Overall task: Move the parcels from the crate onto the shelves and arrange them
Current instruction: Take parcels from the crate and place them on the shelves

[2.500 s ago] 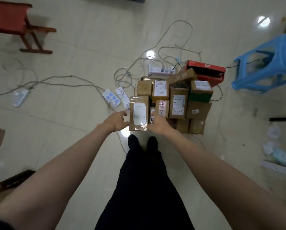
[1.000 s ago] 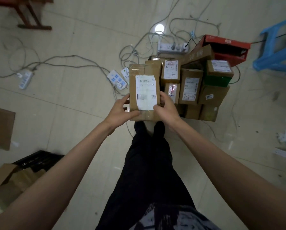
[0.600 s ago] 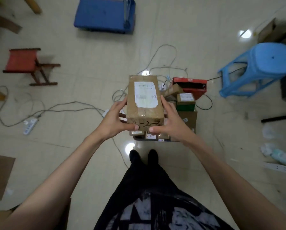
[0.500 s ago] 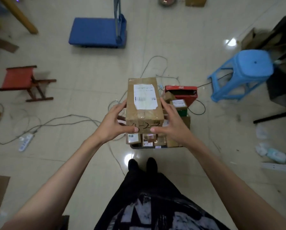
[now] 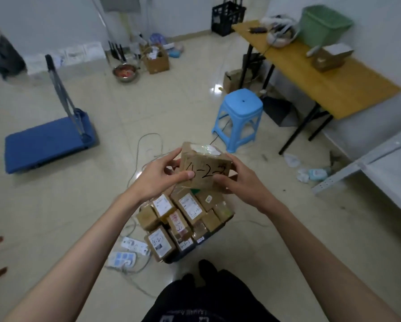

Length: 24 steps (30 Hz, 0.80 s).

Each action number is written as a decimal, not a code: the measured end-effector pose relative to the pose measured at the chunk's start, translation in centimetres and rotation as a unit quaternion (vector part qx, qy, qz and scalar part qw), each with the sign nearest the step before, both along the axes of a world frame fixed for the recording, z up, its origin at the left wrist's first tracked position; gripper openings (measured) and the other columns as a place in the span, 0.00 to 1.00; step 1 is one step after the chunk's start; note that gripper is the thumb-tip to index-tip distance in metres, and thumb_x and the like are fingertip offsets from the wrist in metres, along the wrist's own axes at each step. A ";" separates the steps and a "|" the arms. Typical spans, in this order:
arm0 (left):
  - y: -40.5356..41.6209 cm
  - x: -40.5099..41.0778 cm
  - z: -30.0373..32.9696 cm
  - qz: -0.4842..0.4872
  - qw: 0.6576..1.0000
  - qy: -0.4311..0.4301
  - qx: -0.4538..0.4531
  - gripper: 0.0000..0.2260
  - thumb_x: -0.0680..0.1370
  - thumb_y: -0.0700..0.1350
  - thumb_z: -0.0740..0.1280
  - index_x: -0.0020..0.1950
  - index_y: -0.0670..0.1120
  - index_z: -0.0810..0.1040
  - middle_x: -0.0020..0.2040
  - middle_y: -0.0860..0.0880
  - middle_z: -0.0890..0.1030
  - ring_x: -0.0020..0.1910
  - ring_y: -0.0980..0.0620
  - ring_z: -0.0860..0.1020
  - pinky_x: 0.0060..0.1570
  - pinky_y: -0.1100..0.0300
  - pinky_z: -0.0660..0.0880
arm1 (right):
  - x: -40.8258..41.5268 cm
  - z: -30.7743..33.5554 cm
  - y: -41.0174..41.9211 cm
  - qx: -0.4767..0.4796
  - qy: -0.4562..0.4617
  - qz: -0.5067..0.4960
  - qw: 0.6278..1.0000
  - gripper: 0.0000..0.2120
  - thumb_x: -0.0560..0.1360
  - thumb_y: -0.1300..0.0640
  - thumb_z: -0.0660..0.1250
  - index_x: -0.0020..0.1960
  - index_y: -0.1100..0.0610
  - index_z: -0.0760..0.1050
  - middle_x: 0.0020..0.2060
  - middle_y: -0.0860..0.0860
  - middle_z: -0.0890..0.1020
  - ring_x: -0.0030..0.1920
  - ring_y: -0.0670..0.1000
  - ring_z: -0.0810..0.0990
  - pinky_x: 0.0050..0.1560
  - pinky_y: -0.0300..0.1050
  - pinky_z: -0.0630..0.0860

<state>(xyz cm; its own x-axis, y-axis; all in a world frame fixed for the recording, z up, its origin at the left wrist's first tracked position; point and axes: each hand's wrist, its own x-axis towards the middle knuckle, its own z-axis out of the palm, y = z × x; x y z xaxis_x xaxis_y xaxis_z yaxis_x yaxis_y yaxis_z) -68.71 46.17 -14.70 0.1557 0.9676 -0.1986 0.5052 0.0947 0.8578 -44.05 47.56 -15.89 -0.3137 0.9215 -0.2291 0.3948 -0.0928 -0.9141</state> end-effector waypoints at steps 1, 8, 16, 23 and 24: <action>0.7 0.7 0.3 -0.024 1.000 0.012 0.000 0.37 0.72 0.62 0.70 0.78 0.61 0.58 0.58 0.59 0.79 0.47 0.61 0.81 0.54 0.60 0.77 | 0.4 0.4 -0.4 -0.003 -0.010 -0.032 0.999 0.32 0.76 0.46 0.70 0.77 0.49 0.62 0.63 0.50 0.78 0.59 0.51 0.81 0.56 0.53 0.82; 4.3 9.6 2.1 -0.246 0.968 0.046 0.003 0.35 0.75 0.64 0.64 0.77 0.67 0.50 0.61 0.51 0.81 0.50 0.55 0.83 0.56 0.52 0.79 | 7.7 3.4 -5.3 -0.004 -0.035 -0.155 0.987 0.33 0.75 0.57 0.73 0.74 0.49 0.61 0.62 0.47 0.78 0.51 0.48 0.84 0.56 0.49 0.82; 2.0 25.3 5.2 -0.468 0.882 0.039 0.028 0.46 0.74 0.50 0.73 0.80 0.58 0.44 0.68 0.54 0.72 0.62 0.54 0.76 0.56 0.61 0.77 | 19.5 7.1 -15.7 0.003 -0.056 -0.304 0.951 0.41 0.72 0.64 0.76 0.77 0.51 0.57 0.63 0.46 0.75 0.48 0.41 0.81 0.44 0.29 0.76; -2.4 41.0 8.7 -0.557 0.829 0.009 0.053 0.45 0.73 0.47 0.75 0.79 0.62 0.47 0.68 0.50 0.72 0.59 0.58 0.78 0.57 0.59 0.77 | 30.4 9.4 -24.0 0.044 -0.053 -0.436 0.898 0.47 0.72 0.64 0.76 0.80 0.54 0.50 0.67 0.46 0.71 0.58 0.48 0.78 0.48 0.25 0.74; -3.2 43.4 9.2 -0.567 0.821 0.007 0.064 0.45 0.73 0.47 0.75 0.79 0.63 0.47 0.68 0.49 0.73 0.56 0.58 0.79 0.57 0.57 0.77 | 32.1 9.8 -25.1 0.052 -0.052 -0.455 0.888 0.47 0.72 0.65 0.76 0.80 0.53 0.50 0.68 0.46 0.71 0.61 0.48 0.77 0.48 0.26 0.74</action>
<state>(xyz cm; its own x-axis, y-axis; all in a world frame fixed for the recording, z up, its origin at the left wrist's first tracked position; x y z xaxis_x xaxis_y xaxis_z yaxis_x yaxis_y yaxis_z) -25.33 42.96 -5.46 0.9696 0.2153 -0.1159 0.2164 -0.5346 0.8169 -11.94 22.43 -6.13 0.5885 0.8007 -0.1120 0.2826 -0.3335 -0.8994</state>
